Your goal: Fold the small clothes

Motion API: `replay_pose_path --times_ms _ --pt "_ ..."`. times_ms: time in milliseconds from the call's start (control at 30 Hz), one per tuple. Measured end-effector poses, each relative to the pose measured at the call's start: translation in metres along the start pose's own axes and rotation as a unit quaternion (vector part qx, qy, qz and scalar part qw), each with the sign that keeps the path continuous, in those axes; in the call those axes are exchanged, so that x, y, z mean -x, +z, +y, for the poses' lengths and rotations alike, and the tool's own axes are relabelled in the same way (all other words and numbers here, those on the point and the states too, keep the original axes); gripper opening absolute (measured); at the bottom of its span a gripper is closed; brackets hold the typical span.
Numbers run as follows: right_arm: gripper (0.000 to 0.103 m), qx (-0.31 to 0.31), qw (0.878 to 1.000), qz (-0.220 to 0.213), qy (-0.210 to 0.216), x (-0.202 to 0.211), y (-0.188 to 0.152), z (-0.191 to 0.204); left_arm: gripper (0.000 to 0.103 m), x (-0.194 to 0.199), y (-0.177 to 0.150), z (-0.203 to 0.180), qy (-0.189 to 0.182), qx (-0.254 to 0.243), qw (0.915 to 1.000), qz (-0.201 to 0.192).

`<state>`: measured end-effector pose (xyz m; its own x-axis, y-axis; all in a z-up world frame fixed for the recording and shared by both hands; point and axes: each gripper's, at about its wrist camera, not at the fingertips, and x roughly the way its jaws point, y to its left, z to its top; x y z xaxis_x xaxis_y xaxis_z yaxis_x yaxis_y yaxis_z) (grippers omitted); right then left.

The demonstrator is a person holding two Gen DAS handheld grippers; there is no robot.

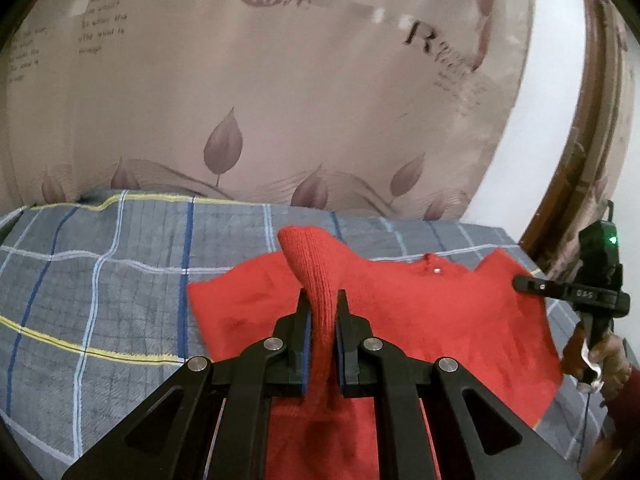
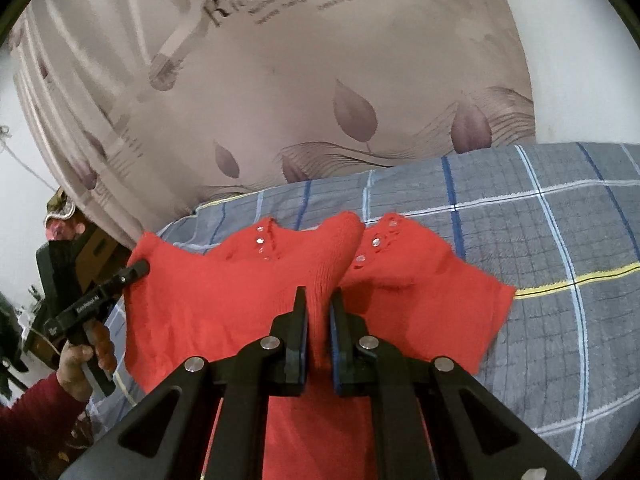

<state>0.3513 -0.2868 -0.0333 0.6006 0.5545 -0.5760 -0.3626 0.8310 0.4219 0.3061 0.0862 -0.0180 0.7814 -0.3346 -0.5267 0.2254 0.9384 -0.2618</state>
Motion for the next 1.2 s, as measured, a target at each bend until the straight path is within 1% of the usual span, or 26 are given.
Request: replay_pose_path --times_ms 233,400,667,733,900,1000,1067,1167,1200 --pt "0.008 -0.022 1.000 0.003 -0.009 -0.017 -0.001 -0.018 0.010 -0.031 -0.003 0.014 0.020 0.016 0.9994 0.024" --pt "0.008 -0.030 0.999 0.007 -0.017 -0.029 -0.002 -0.025 0.010 -0.046 -0.008 0.019 0.035 0.017 0.9986 0.036" --pt "0.008 -0.015 0.999 0.021 -0.047 -0.046 -0.005 -0.027 0.011 -0.061 -0.016 0.030 0.050 0.033 0.9970 0.049" --pt "0.008 -0.009 0.998 0.024 -0.054 -0.048 -0.005 -0.025 0.011 -0.062 -0.017 0.034 0.062 0.040 0.9961 0.049" --pt "0.008 -0.008 0.997 0.034 -0.067 -0.051 -0.007 -0.027 0.012 -0.064 -0.017 0.045 0.062 0.066 0.9945 0.053" --pt "0.010 -0.003 0.997 0.036 -0.075 -0.054 -0.008 -0.026 0.019 -0.062 -0.018 0.047 0.065 0.071 0.9940 0.052" --pt "0.010 -0.001 0.996 0.042 -0.080 -0.057 -0.008 -0.025 0.026 -0.056 -0.017 0.049 0.065 0.074 0.9943 0.042" --pt "0.011 0.001 0.995 0.051 -0.088 -0.062 -0.009 -0.025 0.035 -0.047 -0.012 0.053 0.080 0.068 0.9937 0.040" --pt "0.011 0.001 0.995 0.052 -0.089 -0.062 -0.009 -0.025 0.036 -0.043 -0.011 0.055 0.083 0.063 0.9937 0.040"
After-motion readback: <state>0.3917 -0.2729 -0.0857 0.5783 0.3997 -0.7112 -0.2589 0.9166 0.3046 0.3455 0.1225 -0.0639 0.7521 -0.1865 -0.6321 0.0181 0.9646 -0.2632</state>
